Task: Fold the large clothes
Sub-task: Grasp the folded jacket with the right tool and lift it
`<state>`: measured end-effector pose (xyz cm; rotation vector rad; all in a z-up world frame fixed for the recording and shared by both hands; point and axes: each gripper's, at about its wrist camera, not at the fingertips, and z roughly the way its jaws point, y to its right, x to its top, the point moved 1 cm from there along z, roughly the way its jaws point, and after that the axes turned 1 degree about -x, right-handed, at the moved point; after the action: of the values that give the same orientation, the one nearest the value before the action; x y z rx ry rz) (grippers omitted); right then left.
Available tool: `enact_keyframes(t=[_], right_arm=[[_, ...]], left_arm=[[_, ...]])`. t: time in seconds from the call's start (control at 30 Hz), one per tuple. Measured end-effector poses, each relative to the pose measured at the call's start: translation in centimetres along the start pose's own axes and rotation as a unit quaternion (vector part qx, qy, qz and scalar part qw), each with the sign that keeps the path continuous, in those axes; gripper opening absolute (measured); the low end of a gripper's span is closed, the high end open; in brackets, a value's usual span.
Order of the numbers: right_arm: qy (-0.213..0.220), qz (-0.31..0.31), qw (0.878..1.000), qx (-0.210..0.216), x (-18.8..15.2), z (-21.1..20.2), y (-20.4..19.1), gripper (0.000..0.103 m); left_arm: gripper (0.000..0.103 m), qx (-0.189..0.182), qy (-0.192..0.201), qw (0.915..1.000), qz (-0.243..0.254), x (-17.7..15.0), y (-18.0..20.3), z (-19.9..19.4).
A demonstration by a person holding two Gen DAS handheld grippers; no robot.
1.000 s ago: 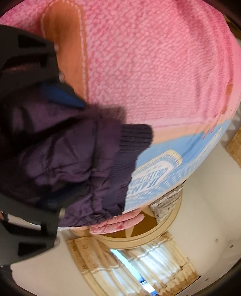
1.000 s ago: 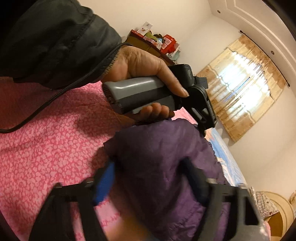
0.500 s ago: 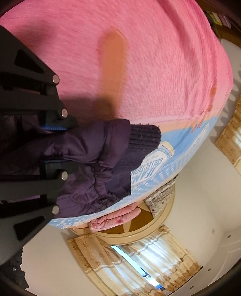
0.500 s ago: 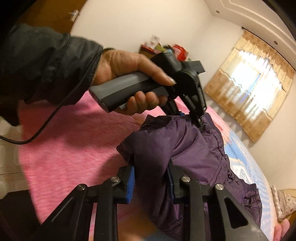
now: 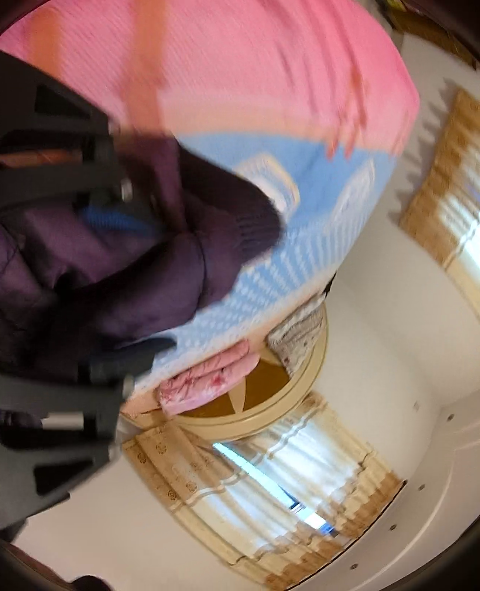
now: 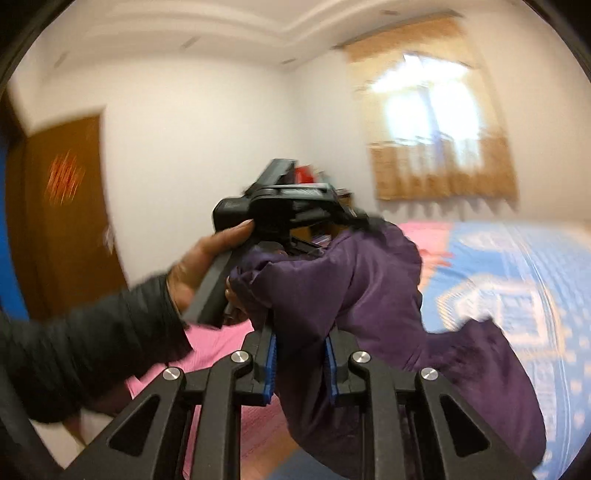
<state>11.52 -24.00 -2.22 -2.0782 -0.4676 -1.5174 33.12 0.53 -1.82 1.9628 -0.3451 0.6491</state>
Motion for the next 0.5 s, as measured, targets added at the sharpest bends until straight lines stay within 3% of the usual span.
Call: enact_keyframes(t=[0.03,0.1,0.17,0.23,0.37,0.5], right_arm=[[0.004,0.021,1.0,-0.002,0.0,-0.9,1.3,0.02],[0.007,0.084,0.996,-0.017,-0.7,-2.7,5.8,0.02],[-0.002,0.13,0.991,-0.029,-1.6,-3.4,9.1,0.02],[-0.013,0.17,0.985,-0.035,-3.3,-4.3,11.9,0.02],[-0.038,0.194,0.979,-0.04,-6.3,-5.7,14.5,0.02],[-0.047,0.227,0.971,-0.061,-7.6,-6.8,16.8,0.024]], left_arm=[[0.066,-0.009,-0.006,0.9999,-0.004,1.2,1.0,2.2],[0.091,-0.025,-0.012,0.9996,-0.007,2.8,2.4,5.3],[0.099,-0.038,0.0,0.9993,0.0,4.0,3.7,8.8],[0.1,-0.046,-0.017,0.9986,0.022,4.4,4.9,11.4],[0.1,-0.009,-0.055,0.9968,0.057,2.7,4.9,16.2],[0.1,0.004,-0.052,0.9974,0.049,0.7,3.9,18.2]])
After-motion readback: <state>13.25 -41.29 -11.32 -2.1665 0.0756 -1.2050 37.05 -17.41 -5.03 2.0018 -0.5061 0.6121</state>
